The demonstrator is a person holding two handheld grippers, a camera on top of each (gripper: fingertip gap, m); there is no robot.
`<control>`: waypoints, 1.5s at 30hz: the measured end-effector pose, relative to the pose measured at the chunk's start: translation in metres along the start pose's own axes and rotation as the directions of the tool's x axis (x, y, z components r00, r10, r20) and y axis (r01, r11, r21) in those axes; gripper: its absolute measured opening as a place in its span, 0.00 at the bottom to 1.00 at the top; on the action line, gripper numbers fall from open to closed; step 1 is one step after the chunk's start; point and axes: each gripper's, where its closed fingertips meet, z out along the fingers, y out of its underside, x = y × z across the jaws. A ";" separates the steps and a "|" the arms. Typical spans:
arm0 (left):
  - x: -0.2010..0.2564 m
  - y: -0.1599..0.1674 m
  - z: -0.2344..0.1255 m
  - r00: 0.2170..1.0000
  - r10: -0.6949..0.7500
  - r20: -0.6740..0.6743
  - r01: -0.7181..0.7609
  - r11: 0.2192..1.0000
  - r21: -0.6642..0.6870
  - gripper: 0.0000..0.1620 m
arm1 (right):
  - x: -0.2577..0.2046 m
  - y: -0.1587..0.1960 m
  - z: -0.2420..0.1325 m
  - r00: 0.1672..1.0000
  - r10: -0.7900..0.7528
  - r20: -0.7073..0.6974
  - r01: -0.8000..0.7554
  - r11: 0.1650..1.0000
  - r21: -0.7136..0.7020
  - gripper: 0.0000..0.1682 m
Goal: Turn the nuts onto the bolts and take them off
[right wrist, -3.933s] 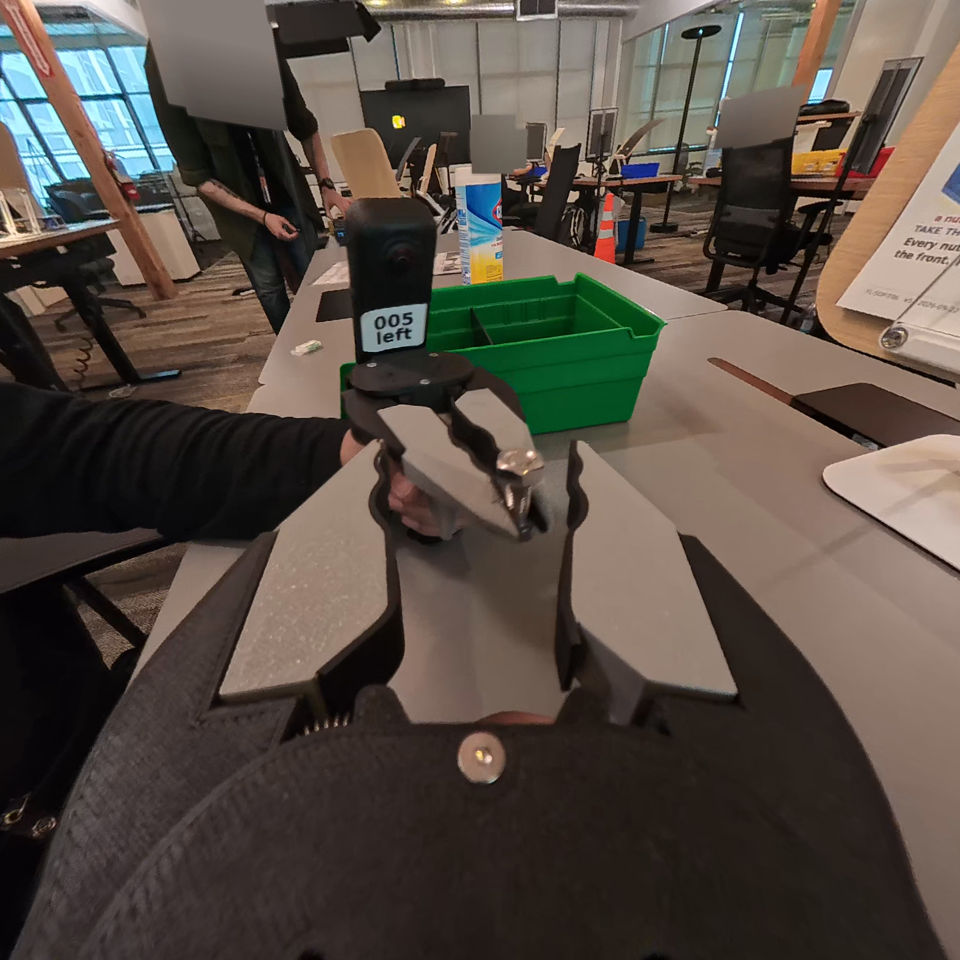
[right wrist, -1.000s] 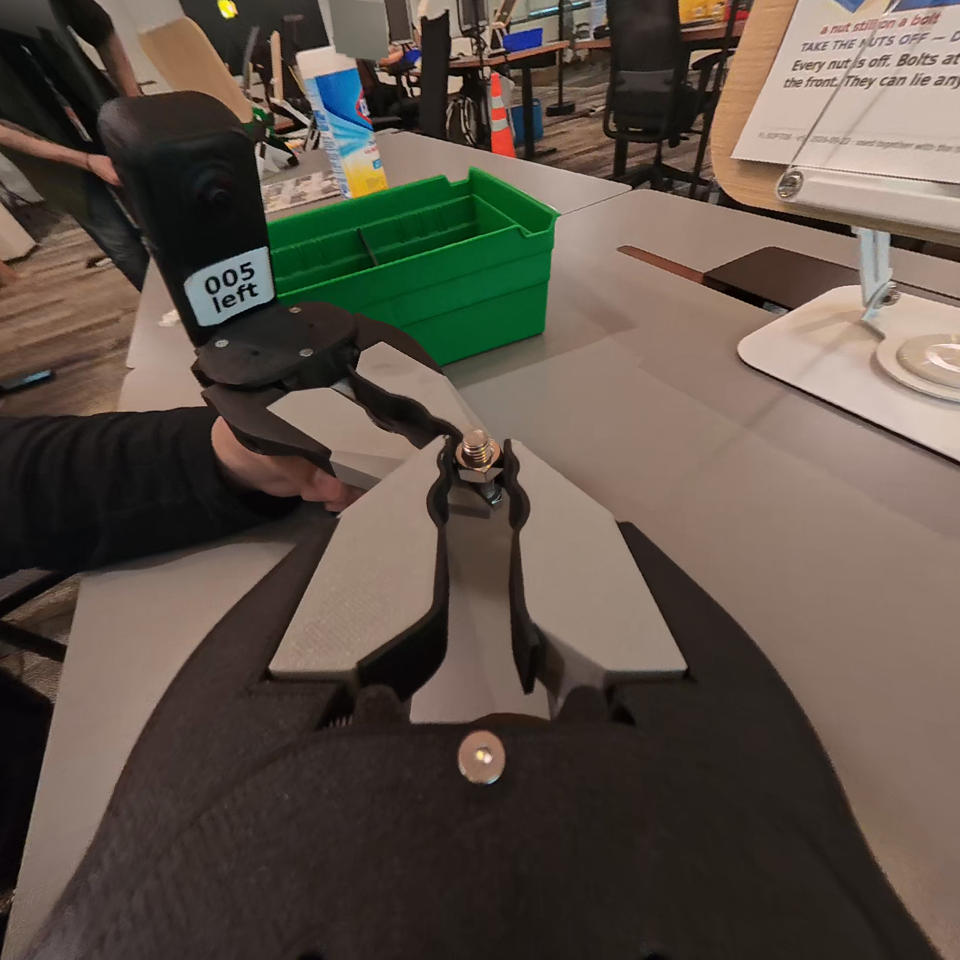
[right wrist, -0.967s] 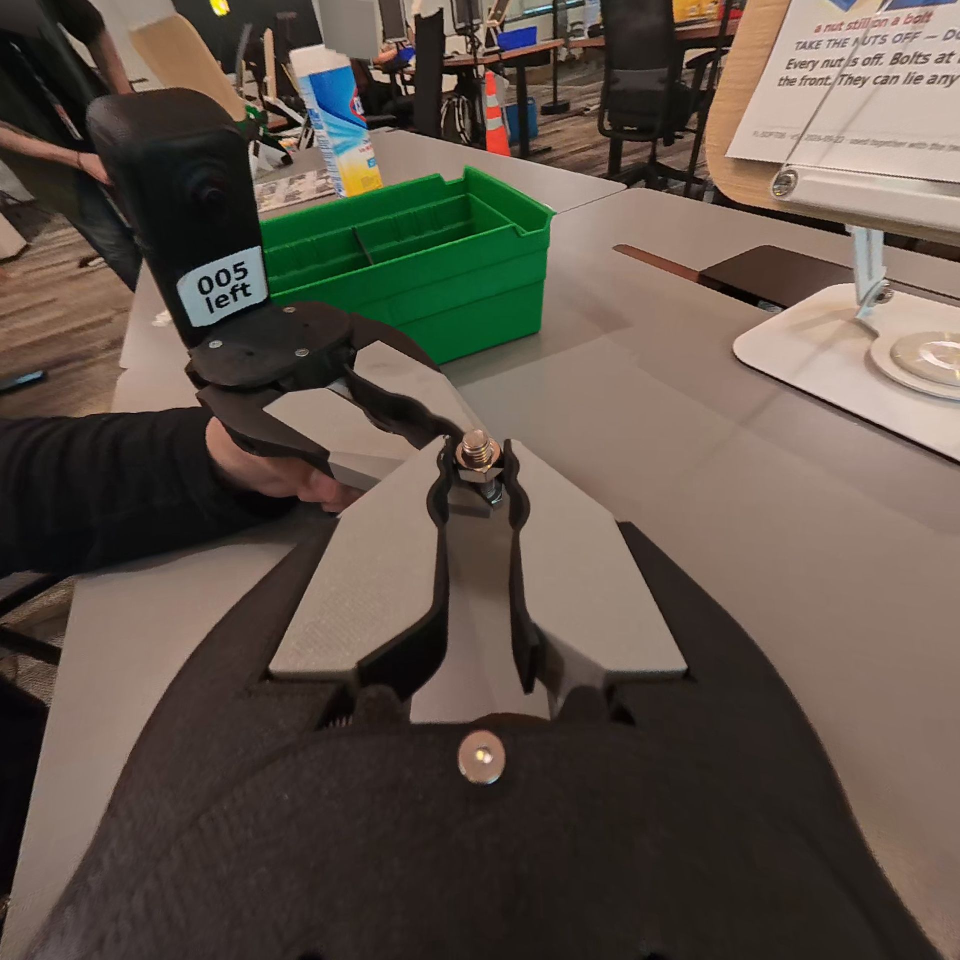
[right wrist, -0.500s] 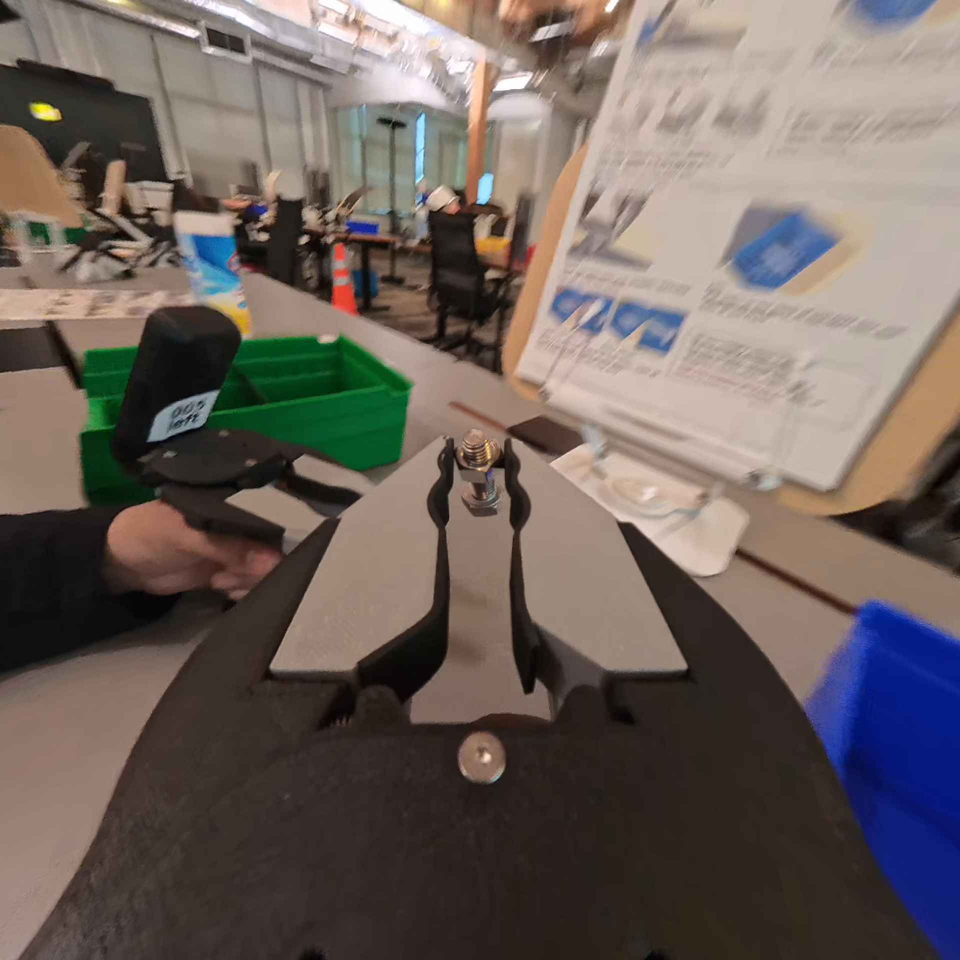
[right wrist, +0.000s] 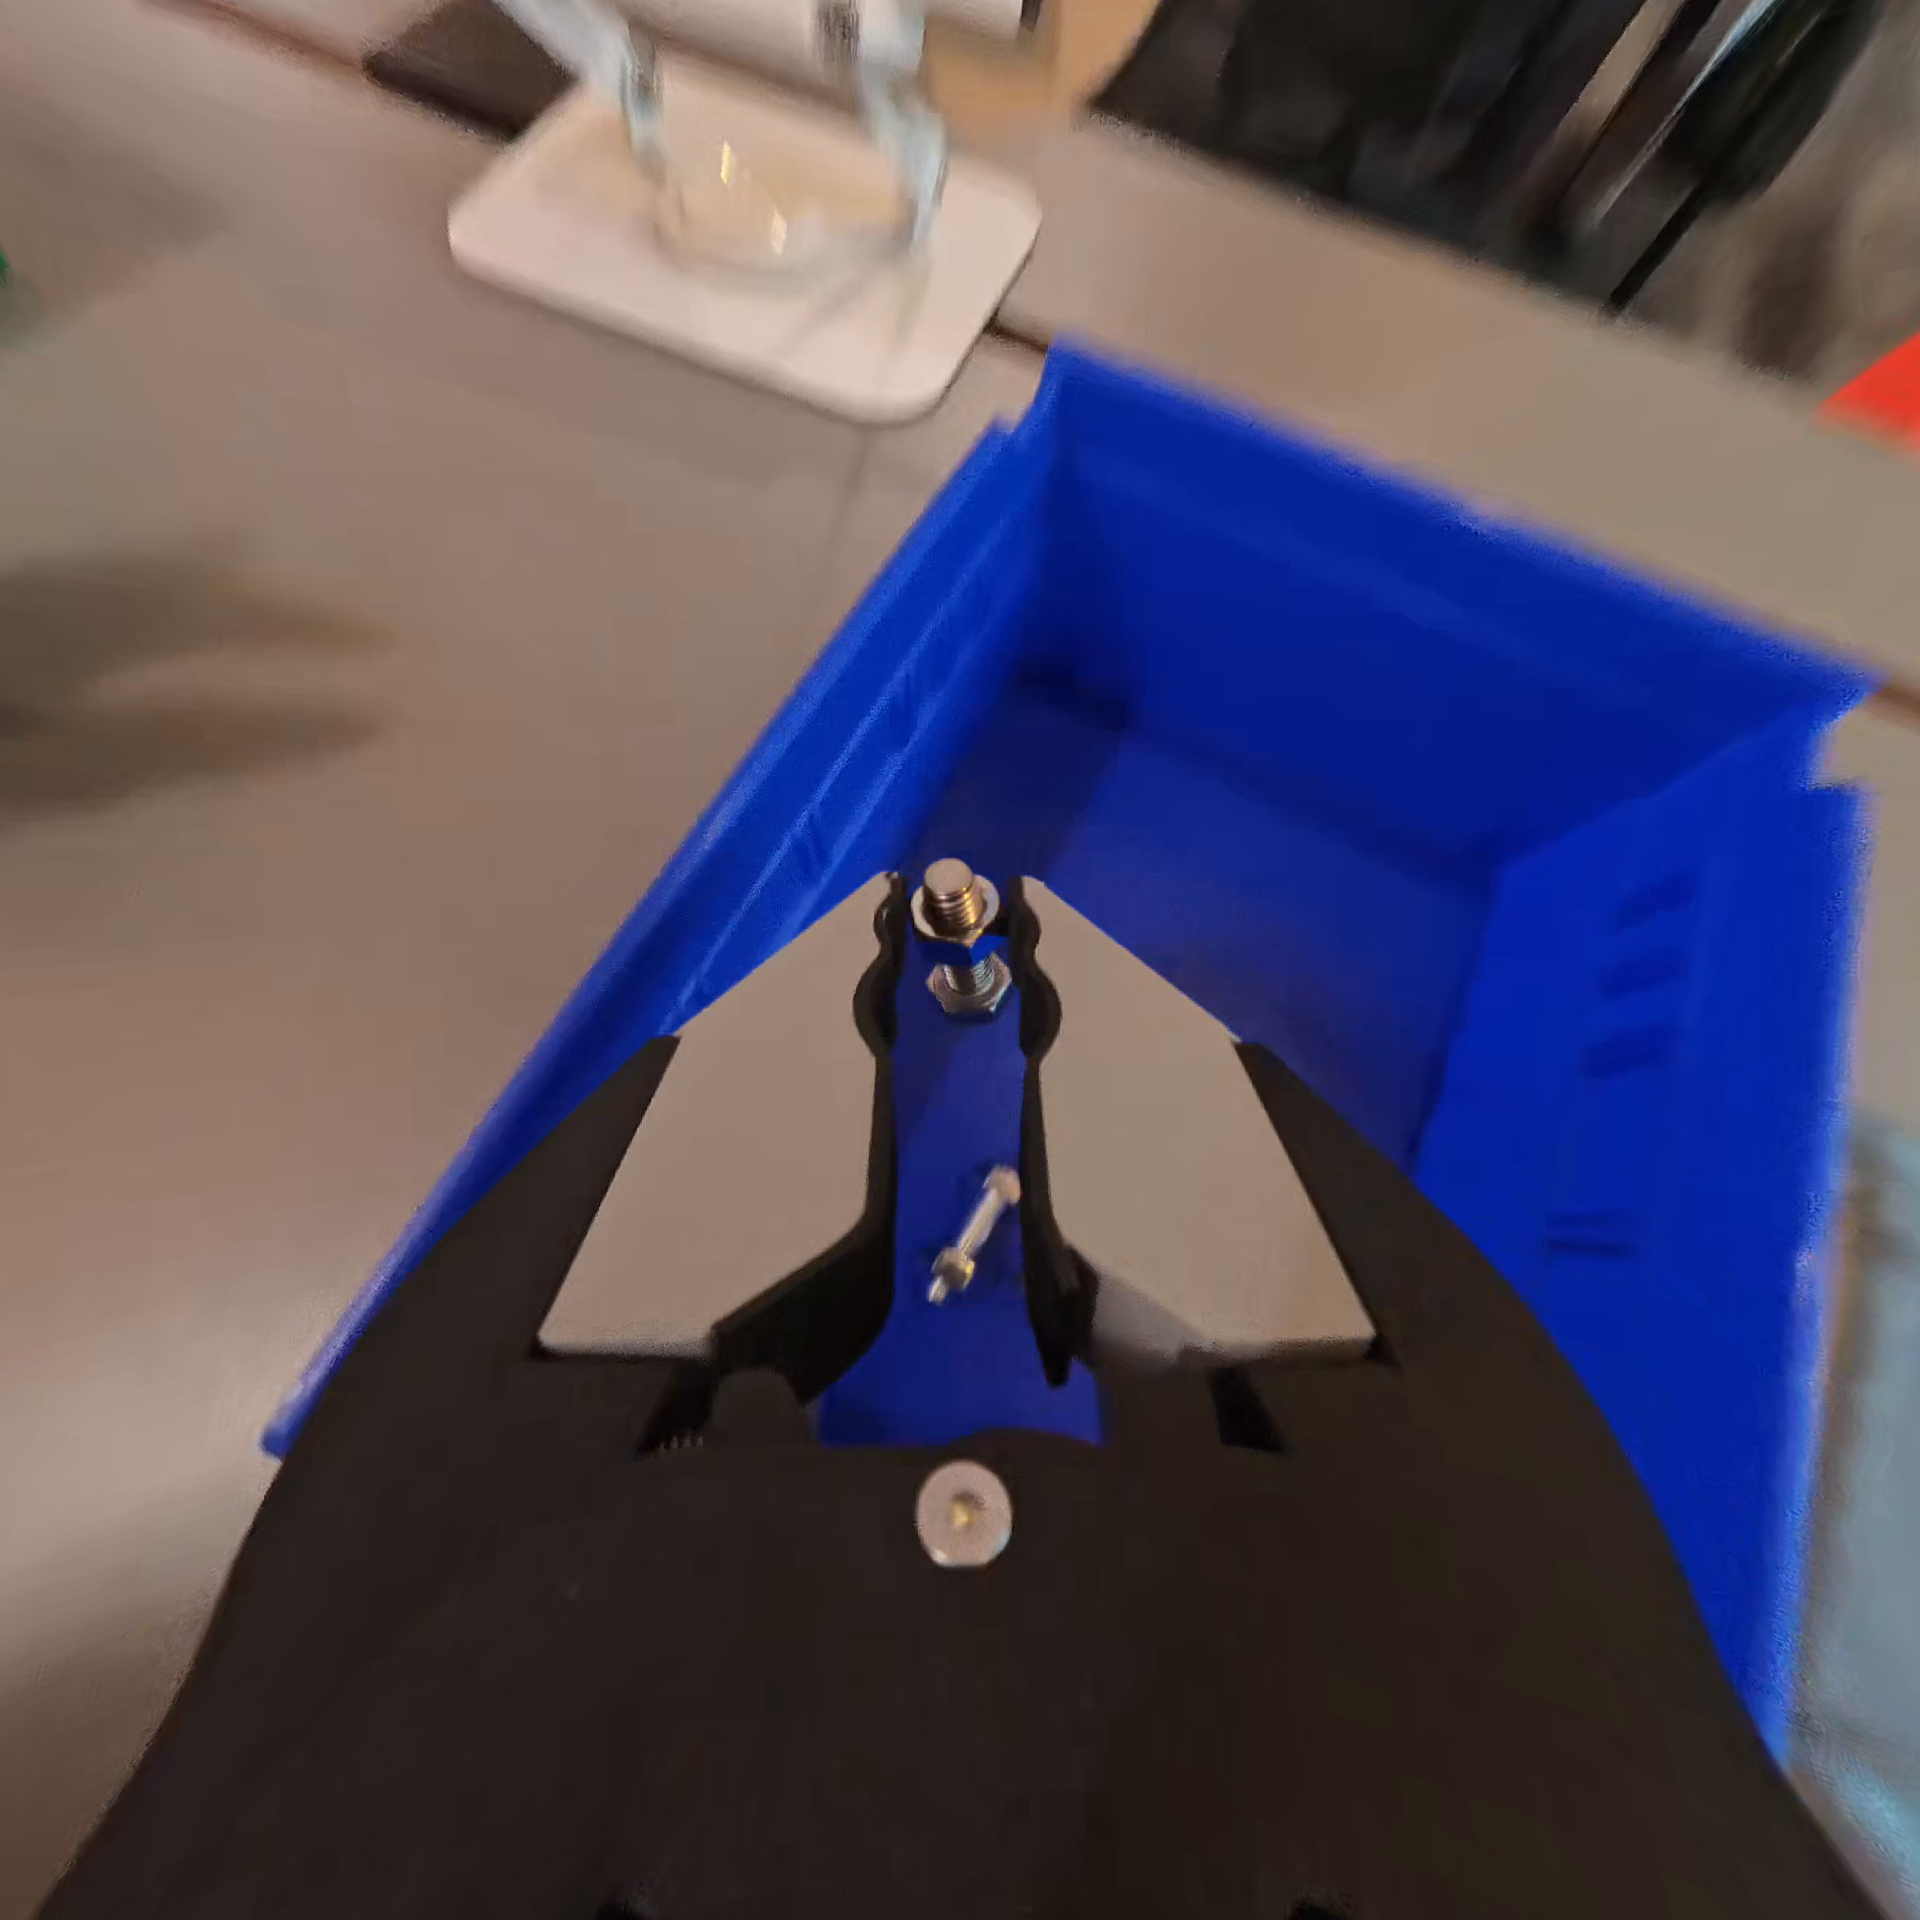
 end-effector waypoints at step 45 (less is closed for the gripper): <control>0.016 0.013 0.007 0.999 0.012 -0.040 -0.015 0.997 -0.082 0.17 | -0.195 -0.073 0.004 0.905 -0.237 0.353 0.082 0.911 0.403 0.31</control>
